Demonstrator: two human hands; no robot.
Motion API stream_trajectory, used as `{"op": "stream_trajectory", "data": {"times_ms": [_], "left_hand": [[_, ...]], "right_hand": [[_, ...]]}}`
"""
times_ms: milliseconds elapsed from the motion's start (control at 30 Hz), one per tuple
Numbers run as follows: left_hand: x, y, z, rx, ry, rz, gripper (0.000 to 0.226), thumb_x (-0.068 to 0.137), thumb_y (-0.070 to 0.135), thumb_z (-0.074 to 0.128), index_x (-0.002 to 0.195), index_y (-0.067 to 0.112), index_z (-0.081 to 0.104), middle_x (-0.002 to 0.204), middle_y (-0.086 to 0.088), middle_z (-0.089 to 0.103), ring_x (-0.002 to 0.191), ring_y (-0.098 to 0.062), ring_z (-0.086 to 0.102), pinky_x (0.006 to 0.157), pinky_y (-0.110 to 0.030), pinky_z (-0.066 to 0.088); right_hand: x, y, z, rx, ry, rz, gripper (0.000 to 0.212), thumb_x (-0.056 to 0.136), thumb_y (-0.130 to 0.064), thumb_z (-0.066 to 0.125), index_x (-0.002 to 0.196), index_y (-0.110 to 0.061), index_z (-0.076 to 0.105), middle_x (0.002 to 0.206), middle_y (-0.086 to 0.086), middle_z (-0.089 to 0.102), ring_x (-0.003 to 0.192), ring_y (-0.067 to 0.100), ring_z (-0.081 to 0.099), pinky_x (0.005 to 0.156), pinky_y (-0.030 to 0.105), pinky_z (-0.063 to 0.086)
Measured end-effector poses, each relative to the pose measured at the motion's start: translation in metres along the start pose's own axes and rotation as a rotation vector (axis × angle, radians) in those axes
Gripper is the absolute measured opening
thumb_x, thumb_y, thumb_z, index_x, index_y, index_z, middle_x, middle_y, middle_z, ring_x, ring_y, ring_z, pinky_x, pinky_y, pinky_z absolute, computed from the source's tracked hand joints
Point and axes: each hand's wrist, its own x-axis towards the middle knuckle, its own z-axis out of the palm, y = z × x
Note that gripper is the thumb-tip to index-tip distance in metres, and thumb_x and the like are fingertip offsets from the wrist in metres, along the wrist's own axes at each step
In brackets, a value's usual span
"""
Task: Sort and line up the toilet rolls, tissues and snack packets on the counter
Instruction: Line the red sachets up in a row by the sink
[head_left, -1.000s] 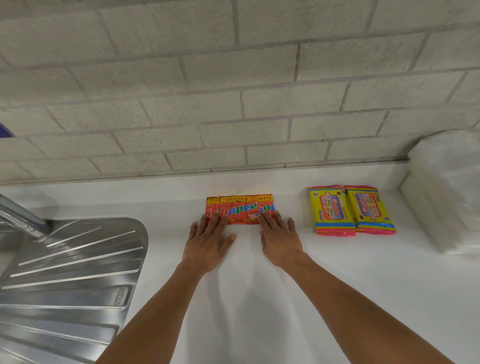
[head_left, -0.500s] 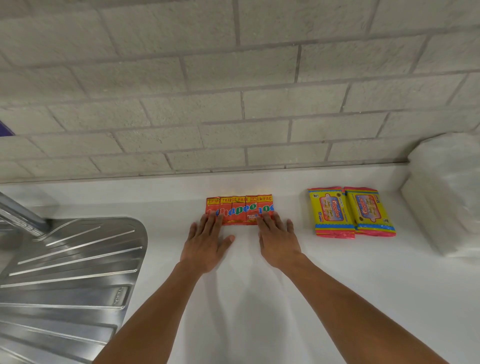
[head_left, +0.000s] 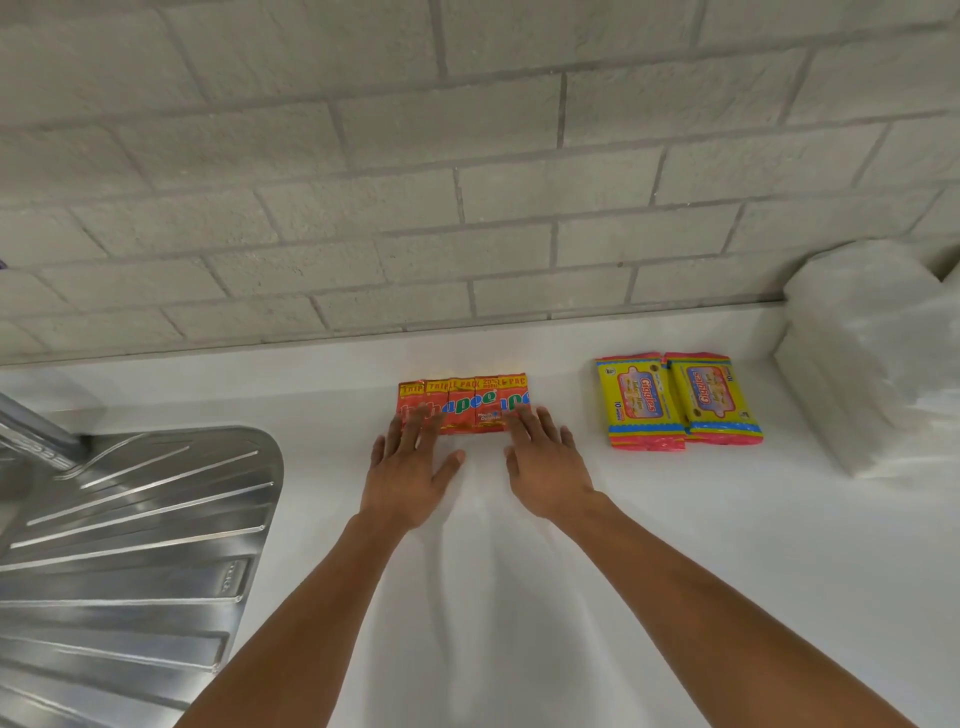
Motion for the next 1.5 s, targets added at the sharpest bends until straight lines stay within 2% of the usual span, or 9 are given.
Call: {"op": "stream_trajectory", "data": {"times_ms": [267,400,567,833,1033,1133,1267,1400,1500], "left_hand": [[-0.016,0.063,-0.020,-0.156,0.116,0.054,0.063,0.098,0.051,0.049,0.154,0.031,0.029,0.164,0.001,0.023,0.150,-0.029,0.025,0.110,-0.048,0.042],[-0.024,0.100,-0.030,-0.263,0.147,0.096,0.065,0.098,0.045,0.053,0.155,0.028,0.029,0.162,0.001,0.029,0.149,-0.024,0.027,0.113,-0.045,0.038],[-0.028,0.141,-0.039,-0.334,0.146,0.082,0.072,0.097,0.046,0.055,0.157,0.027,0.021,0.156,0.002,0.038,0.142,-0.023,0.038,0.106,-0.042,0.043],[-0.004,0.206,-0.035,-0.440,0.061,0.017,0.073,0.097,0.046,0.054,0.158,0.028,0.017,0.162,-0.001,0.027,0.147,-0.024,0.029,0.112,-0.045,0.036],[0.023,0.244,-0.012,-0.525,-0.060,-0.131,0.077,0.096,0.043,0.057,0.158,0.021,0.018,0.159,-0.008,0.032,0.142,-0.030,0.038,0.111,-0.044,0.038],[0.034,0.261,-0.001,-0.607,-0.101,-0.259,0.076,0.095,0.041,0.059,0.156,0.019,0.021,0.153,-0.010,0.040,0.136,-0.032,0.045,0.109,-0.045,0.041],[0.048,0.272,0.016,-0.656,-0.096,-0.321,0.051,0.092,0.044,0.056,0.137,0.024,0.042,0.132,-0.002,0.059,0.115,-0.029,0.061,0.098,-0.047,0.050],[0.064,0.280,0.027,-0.652,-0.087,-0.360,0.054,0.085,0.046,0.050,0.135,0.027,0.042,0.129,-0.001,0.060,0.112,-0.030,0.060,0.098,-0.050,0.050],[0.066,0.290,0.028,-0.602,-0.063,-0.356,0.053,0.092,0.036,0.053,0.141,0.022,0.039,0.136,-0.004,0.055,0.120,-0.033,0.053,0.099,-0.042,0.043]], "right_hand": [[-0.040,0.027,-0.039,0.155,0.213,-0.049,0.050,0.101,-0.029,0.046,0.149,-0.019,0.038,0.150,0.006,0.044,0.135,0.029,0.044,0.109,0.044,0.042],[-0.062,0.058,-0.065,0.233,0.338,0.000,0.045,0.100,-0.026,0.051,0.144,-0.017,0.048,0.138,0.012,0.053,0.124,0.033,0.051,0.102,0.044,0.046],[-0.076,0.108,-0.091,0.313,0.407,0.142,0.045,0.098,-0.019,0.054,0.142,-0.012,0.050,0.135,0.017,0.052,0.120,0.040,0.051,0.099,0.045,0.044],[-0.074,0.181,-0.110,0.403,0.282,0.326,0.052,0.097,-0.019,0.053,0.146,-0.011,0.040,0.144,0.019,0.041,0.129,0.040,0.046,0.107,0.043,0.040],[-0.059,0.213,-0.112,0.432,0.162,0.404,0.055,0.100,-0.022,0.049,0.151,-0.013,0.032,0.144,0.019,0.038,0.131,0.040,0.044,0.109,0.041,0.036],[-0.049,0.228,-0.111,0.480,0.094,0.446,0.045,0.099,-0.025,0.047,0.142,-0.012,0.040,0.134,0.020,0.047,0.125,0.039,0.047,0.104,0.043,0.041],[-0.035,0.239,-0.110,0.529,0.060,0.464,0.039,0.099,-0.023,0.044,0.136,-0.009,0.044,0.129,0.019,0.053,0.119,0.035,0.051,0.095,0.037,0.040],[-0.023,0.244,-0.110,0.540,0.065,0.432,0.039,0.099,-0.018,0.043,0.137,-0.012,0.047,0.130,0.013,0.057,0.119,0.032,0.054,0.087,0.031,0.038],[-0.017,0.246,-0.106,0.577,0.069,0.412,0.037,0.096,-0.014,0.044,0.132,-0.016,0.053,0.125,0.010,0.062,0.111,0.030,0.059,0.089,0.031,0.046]]}}
